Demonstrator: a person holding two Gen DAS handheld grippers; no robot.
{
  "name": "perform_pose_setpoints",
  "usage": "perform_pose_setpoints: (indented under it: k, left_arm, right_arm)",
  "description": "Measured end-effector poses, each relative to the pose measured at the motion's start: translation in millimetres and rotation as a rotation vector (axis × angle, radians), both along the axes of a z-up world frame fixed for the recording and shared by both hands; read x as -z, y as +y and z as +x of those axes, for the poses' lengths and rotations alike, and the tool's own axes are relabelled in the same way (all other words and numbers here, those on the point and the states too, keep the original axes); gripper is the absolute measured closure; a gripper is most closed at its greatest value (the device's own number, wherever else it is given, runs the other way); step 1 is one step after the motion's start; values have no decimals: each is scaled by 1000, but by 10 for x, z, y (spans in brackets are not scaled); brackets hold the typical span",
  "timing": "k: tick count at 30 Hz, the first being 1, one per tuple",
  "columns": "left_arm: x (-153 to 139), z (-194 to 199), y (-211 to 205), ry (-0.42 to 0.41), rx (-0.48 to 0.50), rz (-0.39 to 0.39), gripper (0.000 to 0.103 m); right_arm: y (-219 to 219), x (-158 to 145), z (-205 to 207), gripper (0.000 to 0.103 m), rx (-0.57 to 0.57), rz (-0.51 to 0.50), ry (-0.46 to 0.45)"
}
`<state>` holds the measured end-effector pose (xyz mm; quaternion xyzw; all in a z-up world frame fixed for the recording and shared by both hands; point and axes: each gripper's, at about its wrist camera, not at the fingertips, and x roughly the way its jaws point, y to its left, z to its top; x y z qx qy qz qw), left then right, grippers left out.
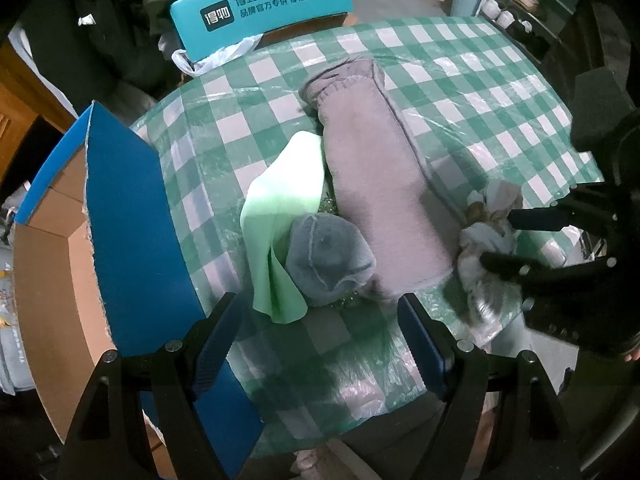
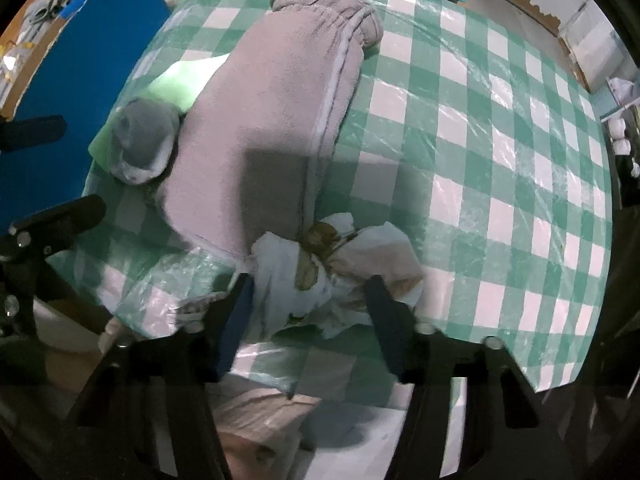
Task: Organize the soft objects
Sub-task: 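Close the right gripper on the white cloth bundle, then grasp the grey sock with the left gripper while the right holds the bundle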
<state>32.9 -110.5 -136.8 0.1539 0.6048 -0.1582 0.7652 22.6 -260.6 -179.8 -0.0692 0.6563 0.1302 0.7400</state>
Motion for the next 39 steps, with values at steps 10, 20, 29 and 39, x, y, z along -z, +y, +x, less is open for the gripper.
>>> perform_pose_setpoints:
  k: [10, 20, 29, 39]
  left_arm:
    - [44, 49, 10, 10, -1, -11, 22]
    - [140, 157, -15, 48, -18, -72, 22]
    - [251, 353, -35, 99, -48, -136, 22]
    - [322, 480, -19, 147, -61, -171, 67]
  right_arm:
    - [-205, -29, 50, 76, 22, -59, -37]
    - [-313, -187, 129, 76, 88, 2, -85]
    - [-307, -186, 66, 76, 115, 22, -82]
    - [-322, -154, 95, 76, 131, 35, -71]
